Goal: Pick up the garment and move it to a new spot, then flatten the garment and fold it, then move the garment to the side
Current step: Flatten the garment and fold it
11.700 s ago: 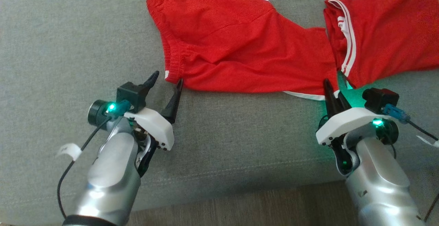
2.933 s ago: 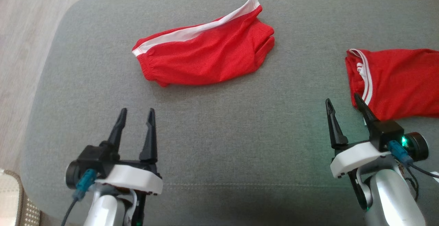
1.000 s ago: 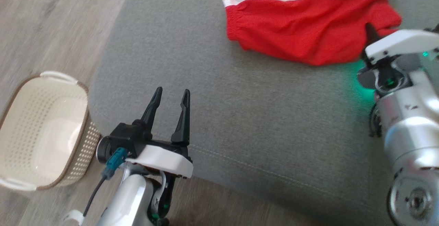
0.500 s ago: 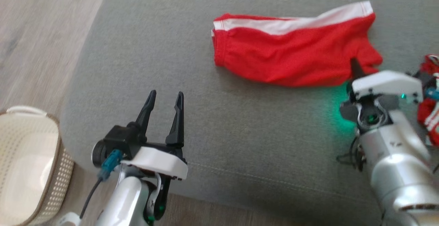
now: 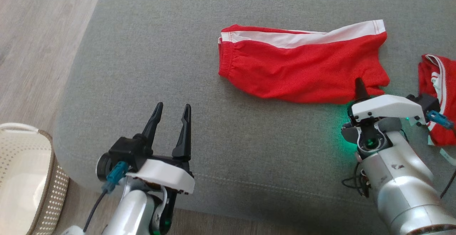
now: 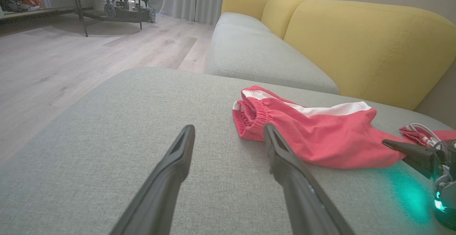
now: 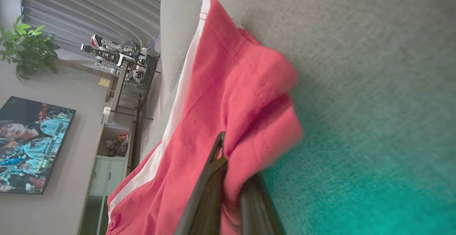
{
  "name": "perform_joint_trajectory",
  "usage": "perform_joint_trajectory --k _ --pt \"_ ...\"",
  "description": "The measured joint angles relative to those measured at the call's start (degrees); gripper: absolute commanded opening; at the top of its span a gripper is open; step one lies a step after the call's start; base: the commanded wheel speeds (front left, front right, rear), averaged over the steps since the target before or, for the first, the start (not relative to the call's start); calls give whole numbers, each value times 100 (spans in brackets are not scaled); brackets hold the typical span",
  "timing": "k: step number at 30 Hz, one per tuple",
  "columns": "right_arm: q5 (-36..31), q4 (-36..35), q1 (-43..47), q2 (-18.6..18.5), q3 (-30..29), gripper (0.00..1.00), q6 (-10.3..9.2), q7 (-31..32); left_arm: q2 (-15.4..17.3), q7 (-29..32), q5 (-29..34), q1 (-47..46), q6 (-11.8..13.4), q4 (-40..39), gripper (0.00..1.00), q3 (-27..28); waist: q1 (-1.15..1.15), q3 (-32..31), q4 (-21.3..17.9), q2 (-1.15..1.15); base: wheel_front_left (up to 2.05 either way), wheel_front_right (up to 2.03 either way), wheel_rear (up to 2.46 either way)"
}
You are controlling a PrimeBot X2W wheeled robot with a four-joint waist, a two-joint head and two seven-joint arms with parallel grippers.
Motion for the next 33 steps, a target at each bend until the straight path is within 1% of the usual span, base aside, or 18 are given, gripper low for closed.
perform_joint_trajectory --k 3,7,11,13,15,19,20,21,24,28,32,33 --pt "-255 -78 29 -2 209 0 -1 -153 0 0 0 -1 0 7 100 -3 0 -8 18 0 0 0 0" --pt "-798 -387 98 -2 434 0 -1 -221 0 0 0 0 -1 21 100 5 0 -56 54 0 0 0 0" --pt "-1707 -1076 160 -3 367 0 -1 -227 0 0 30 9 -18 43 100 29 0 -122 90 0 0 0 0" --pt "-1987 -1414 282 -3 436 0 -1 -245 0 0 53 10 -21 51 100 29 0 -149 127 0 0 0 0" --pt "-2184 -1695 450 -3 622 0 -1 -245 0 0 53 10 -21 62 100 20 0 -174 179 0 0 0 0" --pt "-2446 -2037 672 -2 1128 0 -1 -245 0 0 52 14 -21 64 100 -3 0 -200 323 0 0 0 0" --pt "-2473 -2082 678 -2 1266 0 -1 -245 0 0 52 17 -20 64 100 -5 0 -203 366 0 0 0 0" --pt "-2473 -2082 678 -2 1266 0 -1 -245 0 0 52 17 -20 64 100 -5 0 -203 366 0 0 0 0" --pt "-2483 -2228 675 -2 1623 0 -1 -245 0 0 51 40 -16 68 100 -5 0 -204 500 0 0 0 0" --pt "-2644 -2203 671 -1 1884 0 -1 -245 1 0 36 119 -14 69 100 -20 0 -181 680 0 0 0 0" --pt "-2874 -1892 630 -1 2071 0 -1 -245 2 0 27 137 -5 75 100 -35 0 -141 846 0 0 0 0" --pt "-2953 -1668 594 -4 2281 0 -1 -243 2 0 20 137 20 75 100 -40 0 -120 914 0 0 0 0"
